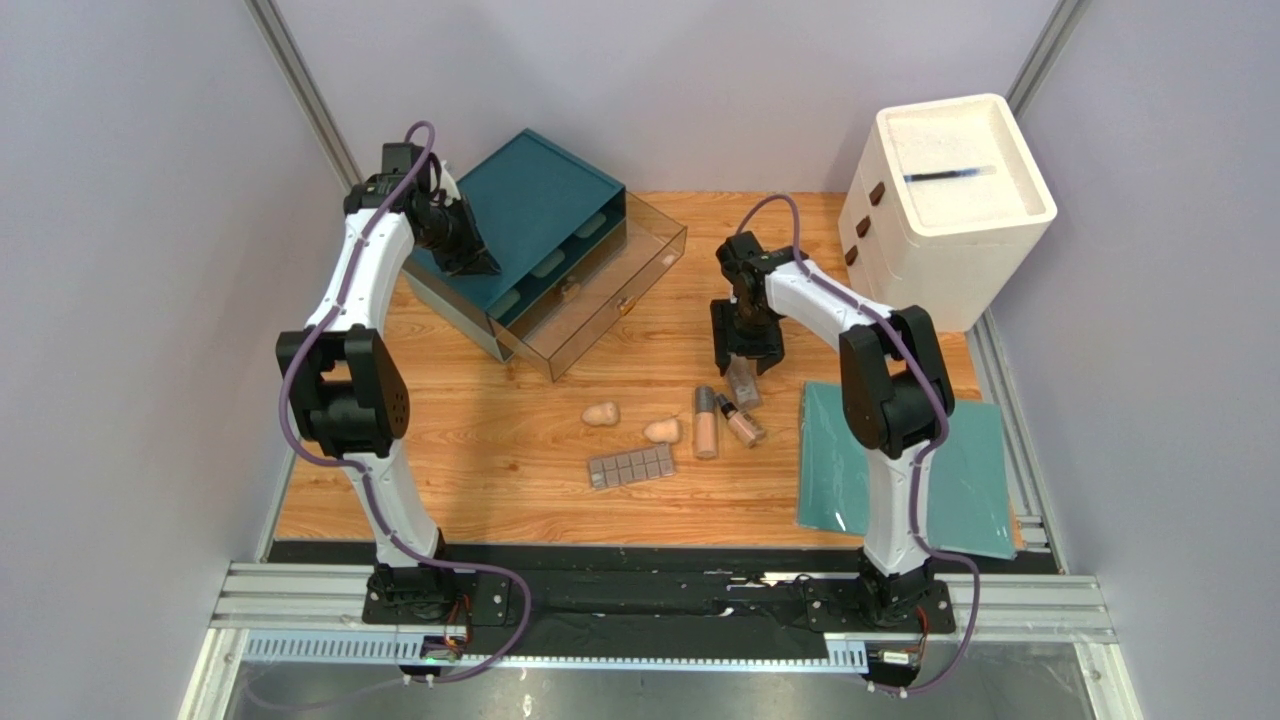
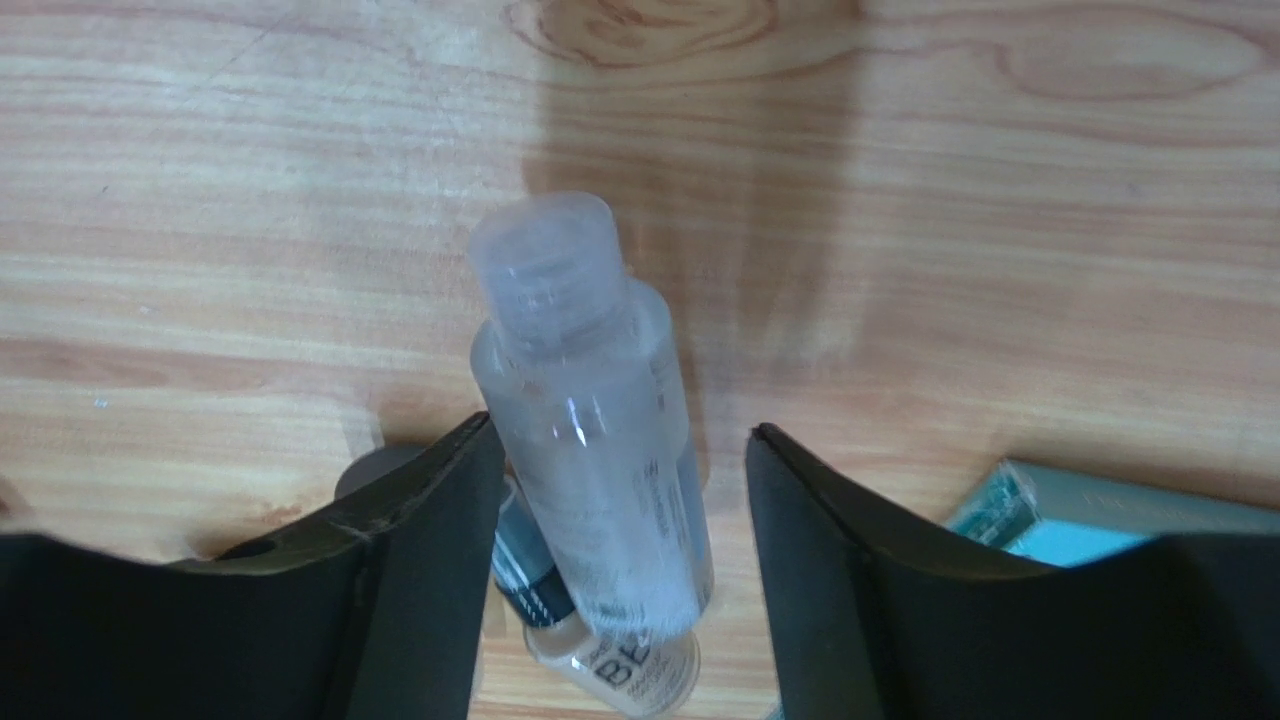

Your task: Organize the makeup

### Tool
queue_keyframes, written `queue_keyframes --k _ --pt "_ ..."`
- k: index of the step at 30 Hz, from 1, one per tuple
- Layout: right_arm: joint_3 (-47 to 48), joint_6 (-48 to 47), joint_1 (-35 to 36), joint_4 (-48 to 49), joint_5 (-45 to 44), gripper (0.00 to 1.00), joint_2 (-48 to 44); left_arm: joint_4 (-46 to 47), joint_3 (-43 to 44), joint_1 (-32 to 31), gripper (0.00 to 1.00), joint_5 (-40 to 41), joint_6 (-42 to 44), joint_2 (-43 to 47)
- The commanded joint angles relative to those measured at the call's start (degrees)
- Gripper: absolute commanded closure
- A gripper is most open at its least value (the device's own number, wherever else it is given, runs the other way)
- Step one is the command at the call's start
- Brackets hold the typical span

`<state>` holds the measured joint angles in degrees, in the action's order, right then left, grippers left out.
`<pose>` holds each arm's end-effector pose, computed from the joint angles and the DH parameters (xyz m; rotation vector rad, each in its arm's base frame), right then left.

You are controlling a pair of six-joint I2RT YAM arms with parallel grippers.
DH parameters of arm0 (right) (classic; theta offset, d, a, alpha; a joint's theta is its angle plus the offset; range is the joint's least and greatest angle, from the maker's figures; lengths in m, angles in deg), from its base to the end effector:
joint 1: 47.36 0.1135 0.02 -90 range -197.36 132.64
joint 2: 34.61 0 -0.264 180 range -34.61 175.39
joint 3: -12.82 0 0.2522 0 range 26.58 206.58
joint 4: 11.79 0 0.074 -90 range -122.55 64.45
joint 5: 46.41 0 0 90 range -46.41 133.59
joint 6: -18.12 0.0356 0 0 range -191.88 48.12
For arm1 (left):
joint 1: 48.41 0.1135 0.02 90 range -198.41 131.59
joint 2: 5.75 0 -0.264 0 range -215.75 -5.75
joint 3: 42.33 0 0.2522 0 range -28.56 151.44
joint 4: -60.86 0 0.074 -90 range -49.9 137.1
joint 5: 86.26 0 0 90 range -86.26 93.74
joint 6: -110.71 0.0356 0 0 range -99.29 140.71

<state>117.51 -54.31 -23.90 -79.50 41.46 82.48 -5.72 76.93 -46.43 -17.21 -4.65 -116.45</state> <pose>0.3724 0.1602 0.1864 -0.1477 2.9630 0.0383 0.4197 0.0018 0.3070 -0.4808 2.5598 -0.6219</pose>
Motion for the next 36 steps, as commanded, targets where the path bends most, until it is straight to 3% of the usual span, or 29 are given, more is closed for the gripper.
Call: queue_keyframes --k 1,3,4,5,6,7,14,21,29,36 --pt "-0.8 0.1 -0.9 3.9 4.1 0.42 3.2 -1.8 -1.6 0.2 1.0 0.4 1.7 0.2" --pt "-0.9 -0.2 -1.0 4.6 4.2 0.5 4.3 -1.9 -1.7 0.2 1.0 0.4 1.6 0.2" --pt "-0.8 -0.4 -1.0 4.6 3.9 0.62 4.5 -1.9 -1.7 0.2 1.0 0.4 1.6 0.3" --pt "-0.6 -0.3 -1.1 4.6 3.6 0.87 4.6 -1.9 -1.7 0.2 1.0 0.4 1.5 0.1" --pt "-0.5 -0.2 -1.3 4.6 3.1 0.98 4.5 -1.8 -1.7 0.2 1.0 0.3 1.5 0.1" --pt "-0.4 0.0 -1.4 4.3 0.3 1.0 3.8 -1.8 -1.7 0.2 1.0 0.2 1.2 0.1" --pt "2.3 -0.4 -1.9 3.4 -5.3 1.0 -3.1 -1.1 -1.9 0.2 1.0 -0.2 0.2 0.1" --pt "13.1 3.8 -1.9 2.7 2.4 1.0 -5.9 -1.2 -2.2 0.2 1.0 -0.2 0.2 0.3" --pt "16.1 14.6 -1.3 17.8 14.5 1.0 -8.6 -1.1 -3.0 0.2 1.0 -0.8 0.5 0.4" --pt "23.3 18.1 3.4 27.1 16.6 1.0 -3.9 -0.8 -3.5 0.3 1.0 -2.0 0.4 0.3"
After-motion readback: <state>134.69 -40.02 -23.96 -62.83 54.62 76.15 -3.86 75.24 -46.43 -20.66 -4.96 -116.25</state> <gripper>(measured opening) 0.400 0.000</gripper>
